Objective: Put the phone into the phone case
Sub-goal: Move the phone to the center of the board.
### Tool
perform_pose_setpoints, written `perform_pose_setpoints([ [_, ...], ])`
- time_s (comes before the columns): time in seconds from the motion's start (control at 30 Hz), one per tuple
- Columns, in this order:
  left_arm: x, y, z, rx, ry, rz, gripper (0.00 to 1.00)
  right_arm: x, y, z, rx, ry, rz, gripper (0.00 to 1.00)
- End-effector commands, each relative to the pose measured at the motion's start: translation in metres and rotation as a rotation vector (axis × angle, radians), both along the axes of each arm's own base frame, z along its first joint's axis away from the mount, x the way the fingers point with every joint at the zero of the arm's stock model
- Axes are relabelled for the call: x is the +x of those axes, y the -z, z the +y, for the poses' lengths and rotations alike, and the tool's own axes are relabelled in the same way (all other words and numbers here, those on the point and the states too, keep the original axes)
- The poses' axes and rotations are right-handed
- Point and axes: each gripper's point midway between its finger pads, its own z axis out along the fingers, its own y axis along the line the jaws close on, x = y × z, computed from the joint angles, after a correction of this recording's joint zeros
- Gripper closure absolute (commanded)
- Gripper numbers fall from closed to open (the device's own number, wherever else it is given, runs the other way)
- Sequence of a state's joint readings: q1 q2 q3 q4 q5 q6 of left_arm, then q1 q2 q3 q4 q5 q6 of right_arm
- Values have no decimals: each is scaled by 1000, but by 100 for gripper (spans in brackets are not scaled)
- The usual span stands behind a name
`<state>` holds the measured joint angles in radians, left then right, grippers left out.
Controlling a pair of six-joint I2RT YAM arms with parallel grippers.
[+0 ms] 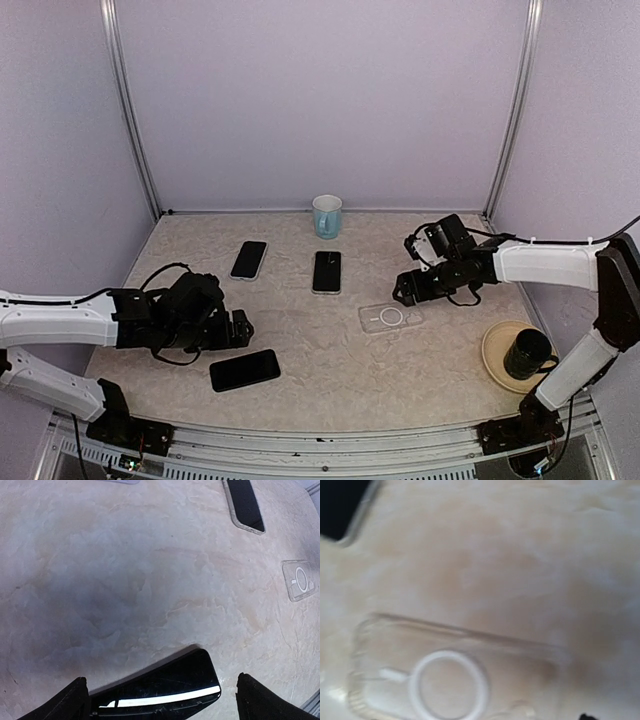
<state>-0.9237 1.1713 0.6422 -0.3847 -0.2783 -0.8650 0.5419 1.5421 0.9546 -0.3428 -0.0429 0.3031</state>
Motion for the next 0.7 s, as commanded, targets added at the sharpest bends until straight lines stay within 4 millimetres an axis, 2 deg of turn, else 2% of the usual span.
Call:
perform_pose_setpoints([
  [0.0,-23,15,22,-38,-174,110,1,-9,-17,31,49,-93,-25,15],
  [0.3,-57,44,39,-77,-302,224,1,-19,-19,71,80,-178,-23,13],
  [0.5,-60,51,37,-108,-321,233,1,-28,-15,100,116,-248,3,12],
  [0.67,-62,54,33,-129,-310,242,1,-32,-13,114,144,-278,15,12],
])
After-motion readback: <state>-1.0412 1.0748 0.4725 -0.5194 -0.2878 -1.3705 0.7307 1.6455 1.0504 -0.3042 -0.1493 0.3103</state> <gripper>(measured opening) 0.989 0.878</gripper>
